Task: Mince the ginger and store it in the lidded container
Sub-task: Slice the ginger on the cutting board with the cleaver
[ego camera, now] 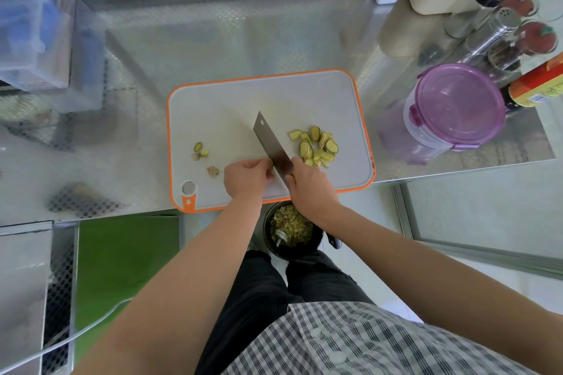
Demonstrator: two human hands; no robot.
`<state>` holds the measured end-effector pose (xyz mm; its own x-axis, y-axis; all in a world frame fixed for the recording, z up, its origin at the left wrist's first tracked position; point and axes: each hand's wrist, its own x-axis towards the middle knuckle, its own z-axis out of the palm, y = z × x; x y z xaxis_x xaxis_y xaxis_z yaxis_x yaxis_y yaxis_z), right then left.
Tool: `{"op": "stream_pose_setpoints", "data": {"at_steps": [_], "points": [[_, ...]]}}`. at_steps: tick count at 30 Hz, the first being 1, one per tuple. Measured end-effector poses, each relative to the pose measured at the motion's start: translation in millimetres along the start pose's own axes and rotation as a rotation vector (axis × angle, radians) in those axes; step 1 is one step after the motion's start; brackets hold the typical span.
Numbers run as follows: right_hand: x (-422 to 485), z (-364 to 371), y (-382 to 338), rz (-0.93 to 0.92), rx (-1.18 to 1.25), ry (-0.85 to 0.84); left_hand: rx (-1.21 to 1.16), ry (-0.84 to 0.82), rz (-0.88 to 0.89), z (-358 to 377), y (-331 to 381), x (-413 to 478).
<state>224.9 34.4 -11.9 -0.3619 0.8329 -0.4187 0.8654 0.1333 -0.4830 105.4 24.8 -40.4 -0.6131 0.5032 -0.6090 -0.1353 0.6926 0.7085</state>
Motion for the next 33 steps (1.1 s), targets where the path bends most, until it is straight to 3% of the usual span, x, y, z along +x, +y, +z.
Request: {"op": "stream_pose_setpoints", "data": {"at_steps": [11,27,33], "points": [[-2,-18,-6,-0.015,0.044,0.015,-0.187,-0.021,-0.112,4,0,1],[-7,-10,-16,0.061,-0.106,-0.033,-0.163,-0.022,-0.091,4,-4,5],[6,2,-21,0.095,-0.005,-0.033,-0.191,-0.045,-0.096,3,-7,6]]}}
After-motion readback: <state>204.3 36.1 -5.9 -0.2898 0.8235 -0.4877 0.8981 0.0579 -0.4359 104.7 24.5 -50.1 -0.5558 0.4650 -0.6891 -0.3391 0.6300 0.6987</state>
